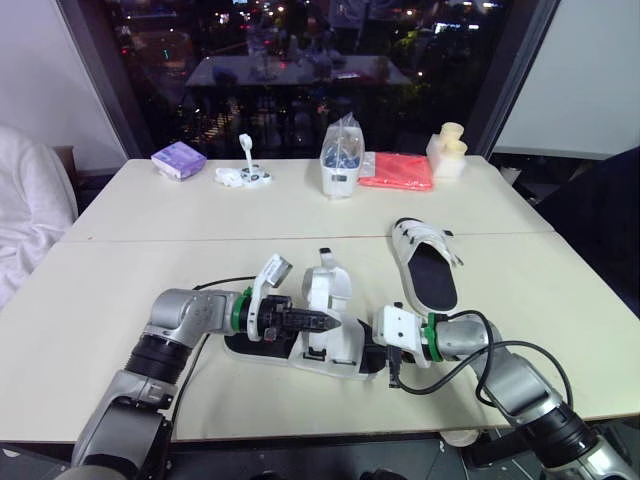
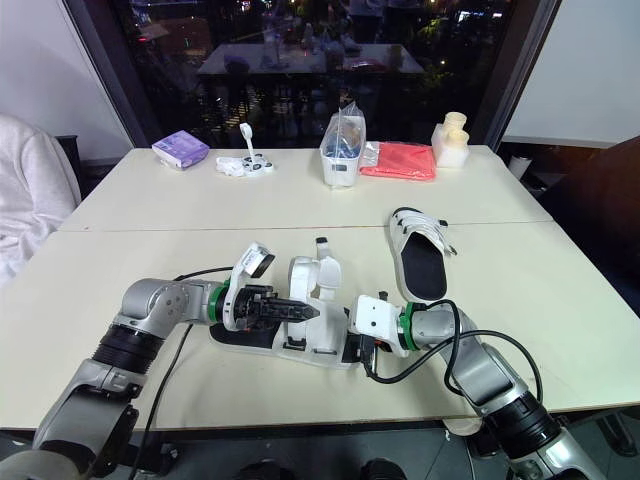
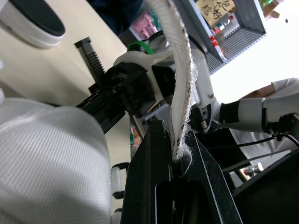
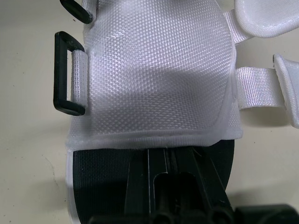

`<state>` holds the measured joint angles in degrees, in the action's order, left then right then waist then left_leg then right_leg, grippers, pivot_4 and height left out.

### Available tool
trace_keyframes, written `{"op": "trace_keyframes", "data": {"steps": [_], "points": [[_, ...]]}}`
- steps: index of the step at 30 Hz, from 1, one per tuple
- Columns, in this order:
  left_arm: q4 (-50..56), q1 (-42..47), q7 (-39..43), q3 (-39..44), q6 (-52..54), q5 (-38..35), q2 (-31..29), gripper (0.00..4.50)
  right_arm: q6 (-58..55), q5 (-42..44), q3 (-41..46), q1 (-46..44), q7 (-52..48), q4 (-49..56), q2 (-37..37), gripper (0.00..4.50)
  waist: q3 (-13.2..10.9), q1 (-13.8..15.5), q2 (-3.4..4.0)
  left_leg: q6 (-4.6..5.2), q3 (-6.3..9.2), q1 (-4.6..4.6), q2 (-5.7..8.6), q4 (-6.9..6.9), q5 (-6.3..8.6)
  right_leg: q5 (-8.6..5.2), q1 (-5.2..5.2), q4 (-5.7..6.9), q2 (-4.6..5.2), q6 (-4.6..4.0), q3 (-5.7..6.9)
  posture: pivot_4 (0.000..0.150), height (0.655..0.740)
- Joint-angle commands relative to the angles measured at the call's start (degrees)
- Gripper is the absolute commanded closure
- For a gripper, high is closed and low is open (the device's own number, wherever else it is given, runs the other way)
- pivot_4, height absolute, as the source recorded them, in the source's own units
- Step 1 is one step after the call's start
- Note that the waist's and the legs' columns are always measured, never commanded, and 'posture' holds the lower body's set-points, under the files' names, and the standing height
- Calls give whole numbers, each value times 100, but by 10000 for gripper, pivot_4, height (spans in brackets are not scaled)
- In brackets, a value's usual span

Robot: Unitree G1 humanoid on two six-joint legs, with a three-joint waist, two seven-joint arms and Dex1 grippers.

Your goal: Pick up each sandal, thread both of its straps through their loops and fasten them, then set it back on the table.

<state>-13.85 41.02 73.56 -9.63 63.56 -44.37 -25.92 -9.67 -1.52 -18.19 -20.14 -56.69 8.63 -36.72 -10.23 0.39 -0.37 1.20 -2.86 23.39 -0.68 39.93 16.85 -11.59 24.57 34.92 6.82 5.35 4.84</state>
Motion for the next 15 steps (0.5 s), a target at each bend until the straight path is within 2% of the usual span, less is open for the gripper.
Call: {"op": "trace_keyframes", "data": {"steps": [1,7,15], "points": [[107,-23,200,-38,-215,112,-78,44585,-159,-173,-157,129,-4,-151,-39,45000,0,1,0,0,0,0,0,0,0,0,0,0,0,0,0,1500,7400],[-41,-43,289,-143,-632,431,-51,44585,-180,-171,-156,146,-4,-129,-48,45000,0,6,0,0,0,0,0,0,0,0,0,-1,0,-1,0,1500,7400],[-102,2,395,-134,-681,543,-8,44585,-197,-173,-151,136,2,-126,-48,45000,0,4,0,0,0,1,0,-2,0,0,1,-2,0,-1,0,1500,7400]]}}
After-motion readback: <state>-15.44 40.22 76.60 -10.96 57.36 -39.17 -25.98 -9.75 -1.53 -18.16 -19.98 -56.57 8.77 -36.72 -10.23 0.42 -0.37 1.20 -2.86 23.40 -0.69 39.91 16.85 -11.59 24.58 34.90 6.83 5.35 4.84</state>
